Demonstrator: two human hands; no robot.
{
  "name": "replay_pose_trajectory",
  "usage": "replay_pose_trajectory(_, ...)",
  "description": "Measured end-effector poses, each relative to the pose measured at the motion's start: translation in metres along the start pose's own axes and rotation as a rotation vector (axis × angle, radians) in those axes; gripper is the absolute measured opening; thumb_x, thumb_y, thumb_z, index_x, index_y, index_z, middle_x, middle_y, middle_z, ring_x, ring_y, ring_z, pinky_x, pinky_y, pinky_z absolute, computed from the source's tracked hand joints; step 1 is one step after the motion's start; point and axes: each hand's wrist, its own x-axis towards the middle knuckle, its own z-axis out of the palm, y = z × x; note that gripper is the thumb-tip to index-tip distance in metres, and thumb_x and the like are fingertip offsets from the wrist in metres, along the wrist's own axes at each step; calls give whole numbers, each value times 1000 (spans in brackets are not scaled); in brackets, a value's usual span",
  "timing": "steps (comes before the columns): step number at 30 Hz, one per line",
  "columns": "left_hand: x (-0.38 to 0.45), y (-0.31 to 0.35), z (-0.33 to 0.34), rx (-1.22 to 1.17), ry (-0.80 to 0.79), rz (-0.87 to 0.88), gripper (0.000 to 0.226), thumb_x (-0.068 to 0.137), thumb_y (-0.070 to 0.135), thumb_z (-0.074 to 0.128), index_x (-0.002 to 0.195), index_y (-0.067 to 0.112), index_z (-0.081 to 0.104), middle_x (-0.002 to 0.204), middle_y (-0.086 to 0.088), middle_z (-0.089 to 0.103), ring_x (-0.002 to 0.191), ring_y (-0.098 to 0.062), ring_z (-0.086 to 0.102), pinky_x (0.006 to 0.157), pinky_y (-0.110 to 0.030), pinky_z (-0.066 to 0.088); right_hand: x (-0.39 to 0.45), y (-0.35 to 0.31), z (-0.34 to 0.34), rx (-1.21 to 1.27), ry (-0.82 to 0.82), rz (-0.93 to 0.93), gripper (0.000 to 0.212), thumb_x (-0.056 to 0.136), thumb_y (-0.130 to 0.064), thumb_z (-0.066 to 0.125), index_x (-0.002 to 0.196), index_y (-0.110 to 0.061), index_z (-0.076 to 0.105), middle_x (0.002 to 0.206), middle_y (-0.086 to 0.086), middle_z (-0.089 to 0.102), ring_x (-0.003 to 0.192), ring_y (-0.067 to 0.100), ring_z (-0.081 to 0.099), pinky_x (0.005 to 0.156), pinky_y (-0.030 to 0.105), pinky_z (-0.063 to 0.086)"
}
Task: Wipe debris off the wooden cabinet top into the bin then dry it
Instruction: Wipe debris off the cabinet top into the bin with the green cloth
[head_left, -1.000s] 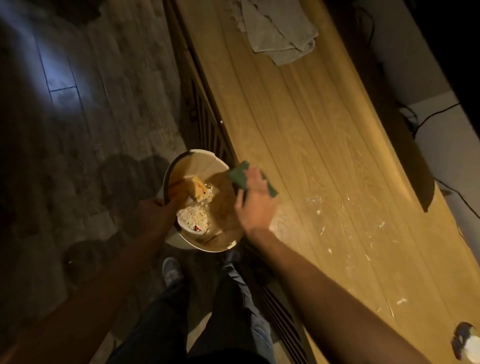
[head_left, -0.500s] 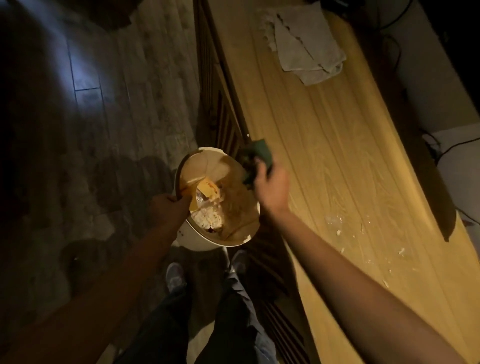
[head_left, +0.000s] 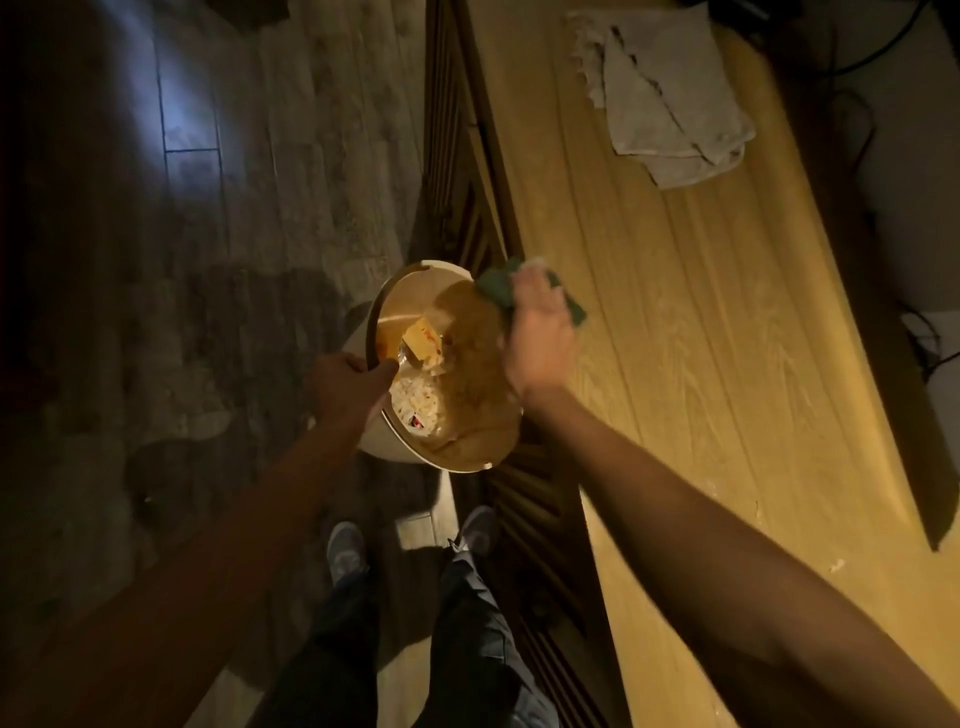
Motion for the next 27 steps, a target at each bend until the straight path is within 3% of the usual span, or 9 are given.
replay_pose_trajectory(3, 3, 0, -6, -23, -29, -13, 32, 79, 24, 81, 75, -5, 67, 75, -21, 68, 70, -30, 66, 68, -44, 53, -45, -38, 35, 47, -296, 64, 48, 91, -13, 71, 135, -20, 52, 118, 11, 70, 104, 34, 71, 84, 44, 58)
replay_pose_trajectory(6, 6, -8, -13, -30, -23, -18, 29, 79, 22, 81, 73, -2, 66, 72, -21, 67, 67, -30, 64, 64, -43, 53, -72, -45, 48, 185, -400, 121, 56, 96, -14, 64, 146, -28, 44, 132, 7, 66, 118, 32, 66, 99, 48, 55)
replay_pose_trajectory(9, 4, -18, -13, -48, -31, -34, 28, 79, 23, 81, 60, 13, 61, 59, -5, 61, 57, -18, 58, 55, -28, 44, -74, -37, 41, 210, -279, 152, 51, 101, -17, 57, 149, -28, 45, 122, 9, 71, 111, 34, 67, 96, 48, 55)
replay_pose_trajectory(12, -6, -21, -9, -34, -21, -74, 28, 81, 29, 79, 62, 19, 62, 61, 2, 62, 60, -12, 59, 63, -30, 51, -73, -27, 23, 336, -196, 176, 43, 104, -18, 54, 147, -18, 51, 119, 11, 72, 109, 33, 68, 97, 45, 53)
replay_pose_trajectory(15, -15, -23, -9, -35, -26, -85, 22, 82, 30, 78, 68, 17, 65, 67, -1, 67, 69, -16, 66, 72, -35, 57, -78, -14, 1, 469, -119, 203, 40, 103, -17, 56, 143, -14, 55, 119, 10, 73, 109, 26, 68, 96, 36, 52)
replay_pose_trajectory(18, -23, -27, -14, -54, -55, -99, 23, 84, 25, 77, 78, 4, 69, 76, -12, 70, 73, -25, 67, 75, -41, 57, -82, 7, -23, 556, -10, 239, 37, 103, -15, 57, 140, -11, 58, 121, 2, 71, 107, 8, 62, 93, 21, 46)
replay_pose_trajectory(21, -30, -37, -17, -72, -23, -98, 30, 83, 22, 79, 65, 9, 59, 64, -8, 59, 60, -20, 57, 60, -33, 47, -86, 47, -59, 586, 157, 311, 30, 103, -13, 57, 132, -9, 63, 115, 2, 71, 105, 13, 65, 88, 16, 49)
replay_pose_trajectory(25, -44, -52, -19, -34, -28, -93, 26, 85, 26, 78, 70, 11, 62, 66, -5, 63, 63, -17, 63, 48, -26, 41, -88, 140, -118, 455, 328, 482, 31, 105, -17, 52, 135, -17, 58, 122, 5, 67, 113, 20, 64, 101, 42, 53)
replay_pose_trajectory(27, -53, -59, -15, -30, -21, -58, 26, 85, 24, 77, 68, 11, 61, 63, -5, 63, 61, -20, 65, 42, -23, 42, -88, 195, -145, 357, 357, 591, 37, 105, -18, 50, 142, -21, 52, 133, 3, 62, 122, 19, 60, 108, 44, 50)
